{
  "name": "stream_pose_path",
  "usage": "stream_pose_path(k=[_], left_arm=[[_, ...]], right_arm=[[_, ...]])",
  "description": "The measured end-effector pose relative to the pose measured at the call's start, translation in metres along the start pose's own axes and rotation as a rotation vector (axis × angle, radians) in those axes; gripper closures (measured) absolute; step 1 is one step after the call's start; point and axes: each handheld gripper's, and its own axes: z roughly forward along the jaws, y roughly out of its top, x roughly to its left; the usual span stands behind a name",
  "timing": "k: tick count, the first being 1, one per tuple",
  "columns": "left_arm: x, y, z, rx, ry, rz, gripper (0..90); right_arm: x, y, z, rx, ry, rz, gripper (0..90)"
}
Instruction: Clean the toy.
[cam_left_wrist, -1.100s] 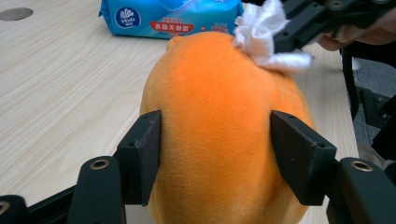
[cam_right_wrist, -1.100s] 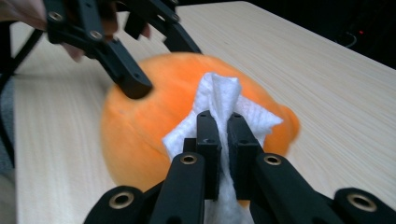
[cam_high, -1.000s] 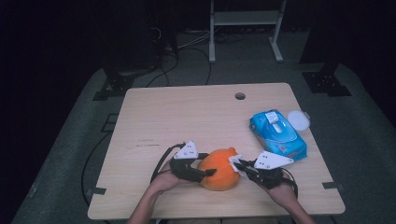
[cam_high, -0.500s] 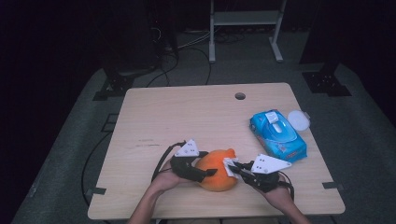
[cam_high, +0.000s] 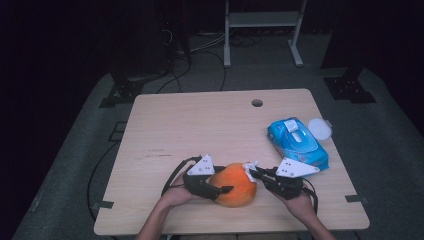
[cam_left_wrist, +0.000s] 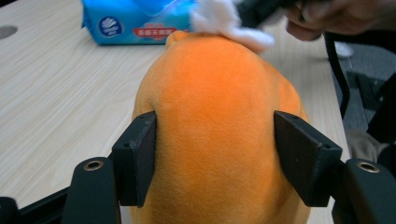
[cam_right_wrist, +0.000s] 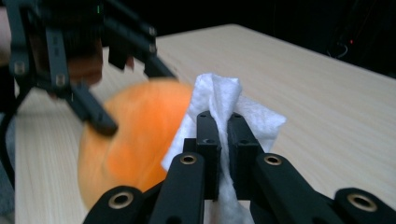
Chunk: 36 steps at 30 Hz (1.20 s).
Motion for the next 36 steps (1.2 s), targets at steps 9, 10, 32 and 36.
stream_pose_path(k=[9,10,32,36], left_arm=[[0.004,-0.003,-0.001,-0.008,0.006,-0.034,32.6],[0.003,-0.002,-0.001,-0.005,0.006,-0.032,32.1],[0.007,0.0,0.004,-0.005,-0.063,-0.164,32.7],[0.001,0.008,-0.002,-0.095,-0.005,-0.077,39.7]], right_arm=[[-0.007,-0.013,-0.004,0.054,-0.03,0.017,84.6],[-0.006,-0.014,-0.004,0.05,-0.027,0.021,84.6],[0.007,-0.005,-0.007,0.057,0.068,-0.048,84.6],[0.007,0.003,-0.013,0.011,0.038,-0.047,84.6]])
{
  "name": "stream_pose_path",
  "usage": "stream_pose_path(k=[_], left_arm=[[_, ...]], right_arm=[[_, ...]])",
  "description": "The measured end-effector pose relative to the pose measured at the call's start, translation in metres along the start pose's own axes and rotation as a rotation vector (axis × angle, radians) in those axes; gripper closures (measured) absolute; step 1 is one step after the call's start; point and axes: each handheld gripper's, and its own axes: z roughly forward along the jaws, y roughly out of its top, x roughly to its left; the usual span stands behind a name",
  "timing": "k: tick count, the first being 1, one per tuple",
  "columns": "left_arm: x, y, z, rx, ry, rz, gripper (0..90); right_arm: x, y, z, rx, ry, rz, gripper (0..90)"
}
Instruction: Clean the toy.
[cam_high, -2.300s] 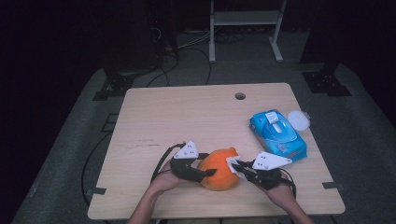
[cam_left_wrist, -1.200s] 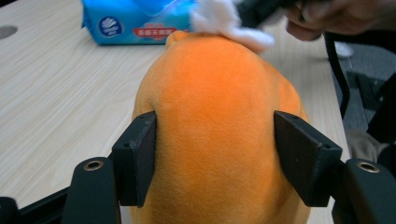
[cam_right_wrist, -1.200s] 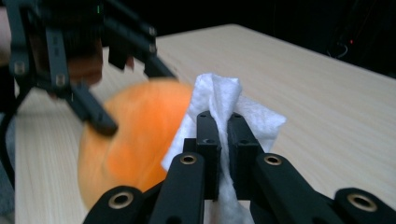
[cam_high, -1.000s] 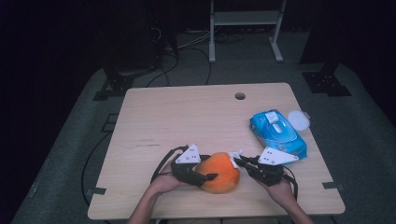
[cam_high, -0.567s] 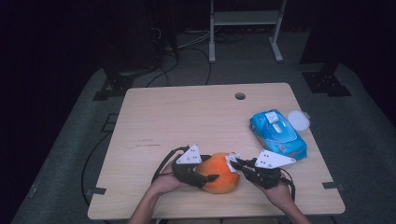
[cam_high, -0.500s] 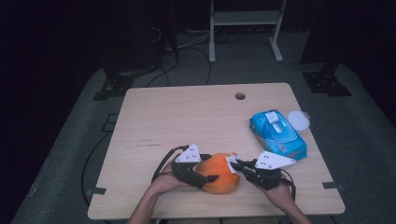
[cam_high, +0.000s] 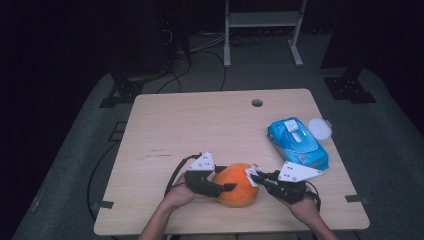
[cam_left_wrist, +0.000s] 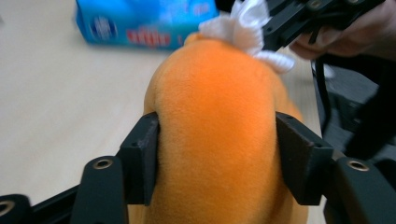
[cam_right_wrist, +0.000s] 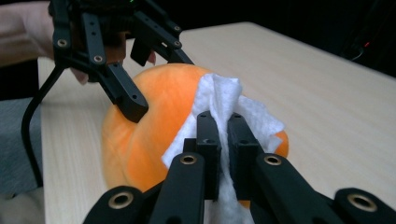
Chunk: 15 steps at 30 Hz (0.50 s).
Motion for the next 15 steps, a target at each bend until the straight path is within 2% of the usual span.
stream_pose_path(k=[2,4,7,9,13,15], left_arm=[[-0.004,0.004,0.002,-0.02,0.029,0.036,39.7],[-0.007,0.005,0.006,-0.005,0.057,0.073,39.6],[-0.006,0.0,0.012,0.043,0.066,0.085,38.6],[-0.001,-0.004,0.01,0.039,0.057,0.05,38.0],[0.009,-0.012,0.006,0.042,0.061,-0.007,35.9],[0.014,-0.016,0.003,0.042,0.059,-0.037,34.8]], right_arm=[[0.001,0.005,-0.002,-0.036,-0.005,-0.002,84.6],[0.004,0.009,0.0,-0.058,-0.004,-0.006,84.6],[0.008,0.01,0.009,-0.028,-0.01,-0.033,84.7],[0.005,0.004,0.013,-0.012,-0.014,-0.026,84.7],[-0.007,-0.007,0.012,0.01,-0.061,0.003,84.7],[-0.008,-0.012,0.011,0.026,-0.071,0.014,84.7]])
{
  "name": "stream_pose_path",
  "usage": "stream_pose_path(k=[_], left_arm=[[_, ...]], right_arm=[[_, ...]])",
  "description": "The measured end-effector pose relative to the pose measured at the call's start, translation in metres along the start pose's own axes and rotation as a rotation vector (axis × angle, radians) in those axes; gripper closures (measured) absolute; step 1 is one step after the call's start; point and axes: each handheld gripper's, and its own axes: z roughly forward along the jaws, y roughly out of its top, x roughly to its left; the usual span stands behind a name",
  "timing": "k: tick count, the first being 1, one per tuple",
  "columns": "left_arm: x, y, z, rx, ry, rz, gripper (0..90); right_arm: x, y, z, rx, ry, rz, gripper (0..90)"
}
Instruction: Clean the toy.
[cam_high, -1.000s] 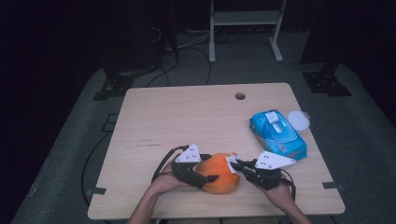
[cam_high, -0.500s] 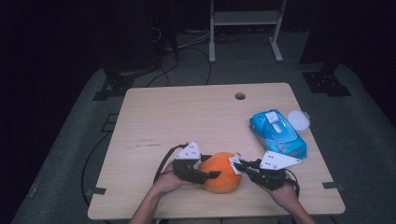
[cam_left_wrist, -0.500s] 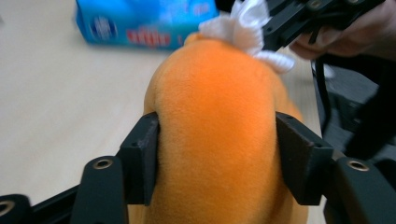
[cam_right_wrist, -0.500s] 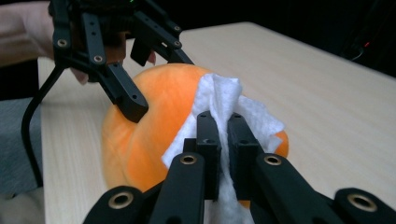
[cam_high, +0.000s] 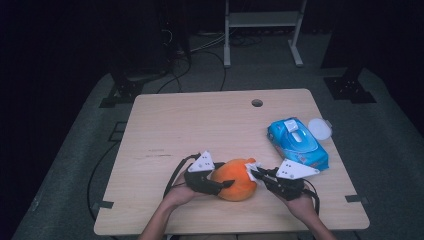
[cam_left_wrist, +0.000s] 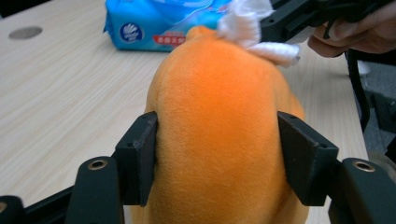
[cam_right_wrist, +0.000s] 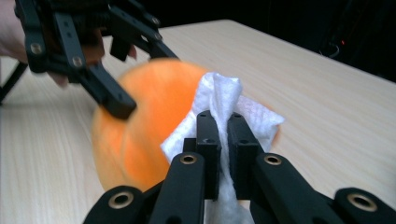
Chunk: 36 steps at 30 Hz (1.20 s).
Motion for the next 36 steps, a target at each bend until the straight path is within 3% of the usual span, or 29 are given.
stream_pose_path(k=[2,5,8,13,18,23,29,33,36], left_arm=[[0.005,-0.003,-0.002,-0.002,0.001,-0.031,33.5],[0.007,-0.005,-0.003,-0.003,-0.007,-0.034,33.3],[0.001,-0.003,-0.002,-0.004,-0.008,0.005,33.5],[-0.012,0.005,0.003,0.016,0.0,0.082,34.0],[-0.014,0.005,0.003,0.016,-0.003,0.1,34.0],[-0.023,0.01,0.004,0.025,0.006,0.146,33.3],[-0.032,0.013,0.009,0.037,0.022,0.186,33.5],[-0.029,0.013,0.007,0.023,-0.016,0.166,32.6],[-0.022,0.012,0.005,-0.02,-0.085,0.092,25.8]], right_arm=[[0.002,-0.003,0.0,0.014,0.001,-0.008,84.7],[0.009,-0.005,0.001,0.019,0.027,-0.013,84.6],[0.013,0.001,0.002,-0.001,0.041,-0.013,84.6],[0.004,0.012,0.004,-0.05,0.02,0.014,84.7],[-0.011,0.003,0.001,-0.044,-0.002,0.083,84.7],[-0.015,-0.002,-0.007,-0.018,-0.028,0.084,84.6],[-0.007,0.013,-0.004,-0.039,-0.015,0.048,84.6],[-0.011,0.01,-0.004,-0.023,-0.017,0.056,84.7],[-0.012,0.006,-0.006,-0.012,-0.005,0.054,84.7]])
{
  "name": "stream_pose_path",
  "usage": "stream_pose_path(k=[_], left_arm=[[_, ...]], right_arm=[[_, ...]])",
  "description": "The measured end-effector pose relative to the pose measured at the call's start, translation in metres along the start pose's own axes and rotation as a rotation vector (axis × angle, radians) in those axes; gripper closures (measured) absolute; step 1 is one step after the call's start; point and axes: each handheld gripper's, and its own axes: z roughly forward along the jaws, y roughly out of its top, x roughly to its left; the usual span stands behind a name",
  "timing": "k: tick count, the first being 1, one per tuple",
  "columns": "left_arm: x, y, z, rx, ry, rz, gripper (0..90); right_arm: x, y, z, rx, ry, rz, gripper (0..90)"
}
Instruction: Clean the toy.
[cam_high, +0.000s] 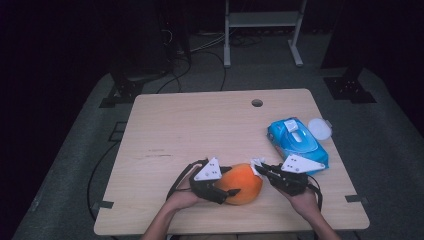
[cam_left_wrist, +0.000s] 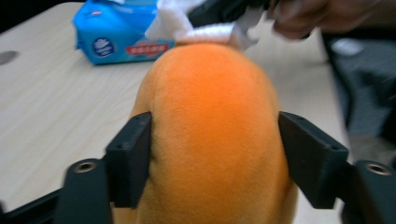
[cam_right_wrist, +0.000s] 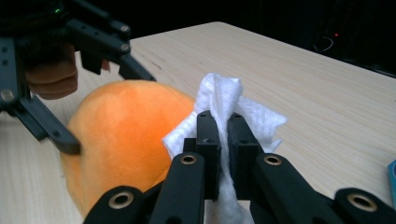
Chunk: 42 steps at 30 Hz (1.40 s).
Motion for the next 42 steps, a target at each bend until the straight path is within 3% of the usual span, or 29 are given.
stream_pose_path(k=[2,3,5,9,16,19,24,27,31,35,39,42], left_arm=[[0.007,-0.001,-0.003,-0.029,-0.018,-0.069,19.9],[0.009,-0.001,-0.003,-0.016,-0.006,-0.089,18.4],[0.011,-0.004,0.0,0.016,-0.025,-0.118,15.9],[0.007,-0.005,0.0,0.032,-0.002,-0.076,30.2],[0.008,-0.007,-0.002,0.028,-0.013,-0.064,31.7],[0.004,-0.006,0.0,0.038,-0.014,-0.037,31.8],[0.002,-0.005,0.001,0.04,-0.01,-0.027,32.0],[0.002,-0.005,0.001,0.04,-0.01,-0.029,32.3],[0.0,-0.004,0.002,0.038,-0.005,-0.027,32.0],[-0.004,0.001,0.006,0.043,0.008,-0.015,31.3],[-0.009,0.004,0.009,0.047,0.008,0.002,29.7],[-0.003,0.003,0.004,0.01,-0.043,-0.048,19.8]], right_arm=[[0.002,0.0,-0.002,0.006,0.013,-0.014,84.7],[0.003,0.0,-0.003,0.008,0.019,-0.024,84.7],[0.007,0.002,-0.004,-0.003,0.049,-0.027,84.7],[0.008,0.003,-0.004,0.006,0.026,-0.041,84.7],[-0.007,-0.009,-0.009,0.059,-0.017,0.014,84.7],[-0.006,-0.008,-0.01,0.05,-0.002,0.02,84.7],[0.005,0.005,-0.008,0.003,0.032,0.0,84.7],[0.006,0.003,-0.008,0.023,0.029,-0.004,84.7],[-0.002,-0.005,-0.013,0.051,0.027,0.033,84.7],[0.004,0.001,-0.013,0.029,0.061,0.044,84.7],[0.022,0.014,-0.005,0.022,0.094,-0.025,84.7],[0.022,0.01,-0.006,0.041,0.102,-0.038,84.7]])
